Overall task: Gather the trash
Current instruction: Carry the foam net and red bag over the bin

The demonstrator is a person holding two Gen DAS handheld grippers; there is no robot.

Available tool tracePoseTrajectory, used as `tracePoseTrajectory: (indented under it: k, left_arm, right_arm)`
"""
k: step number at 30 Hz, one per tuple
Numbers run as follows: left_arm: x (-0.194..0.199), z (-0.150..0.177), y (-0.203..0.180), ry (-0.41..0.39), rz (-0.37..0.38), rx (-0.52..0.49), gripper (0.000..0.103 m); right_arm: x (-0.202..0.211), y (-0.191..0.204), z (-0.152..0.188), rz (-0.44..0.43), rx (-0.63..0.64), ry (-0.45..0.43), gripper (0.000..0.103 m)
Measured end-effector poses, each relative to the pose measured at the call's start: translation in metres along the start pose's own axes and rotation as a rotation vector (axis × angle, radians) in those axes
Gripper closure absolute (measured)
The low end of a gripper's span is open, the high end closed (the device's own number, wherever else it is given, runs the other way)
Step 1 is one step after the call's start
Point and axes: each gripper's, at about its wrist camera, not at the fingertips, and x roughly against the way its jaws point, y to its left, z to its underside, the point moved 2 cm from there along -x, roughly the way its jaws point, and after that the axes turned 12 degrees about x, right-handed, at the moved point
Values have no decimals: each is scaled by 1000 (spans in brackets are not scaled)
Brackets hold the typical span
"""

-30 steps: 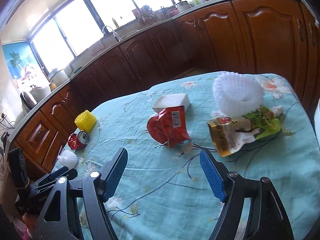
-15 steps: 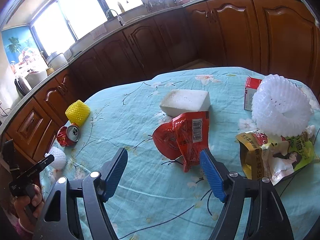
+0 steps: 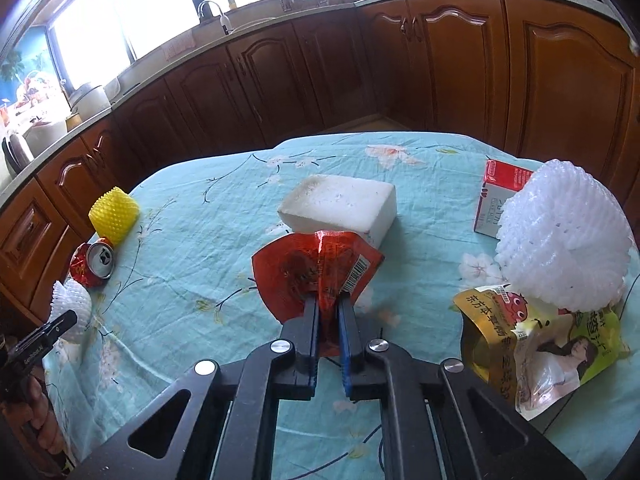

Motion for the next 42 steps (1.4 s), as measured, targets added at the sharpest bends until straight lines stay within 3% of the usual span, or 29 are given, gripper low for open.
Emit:
tracePoseTrajectory:
  k: [8,16,30,42]
  left_arm:
    - [22,14,-75,39,219,-106,86]
    - [28,31,-131,86,350,-211,86]
    - [42,69,-234,149,508,-403,85]
    - [40,100,-307,191,593,-519,85]
  right_arm:
    - [57,-12,8,-42,-43,-85,98]
    - [110,-46,32,-21,-127,-131,98]
    - [181,-118,91,113,-277,-176,98]
    - [235,-179,134,245,-400,-209,98]
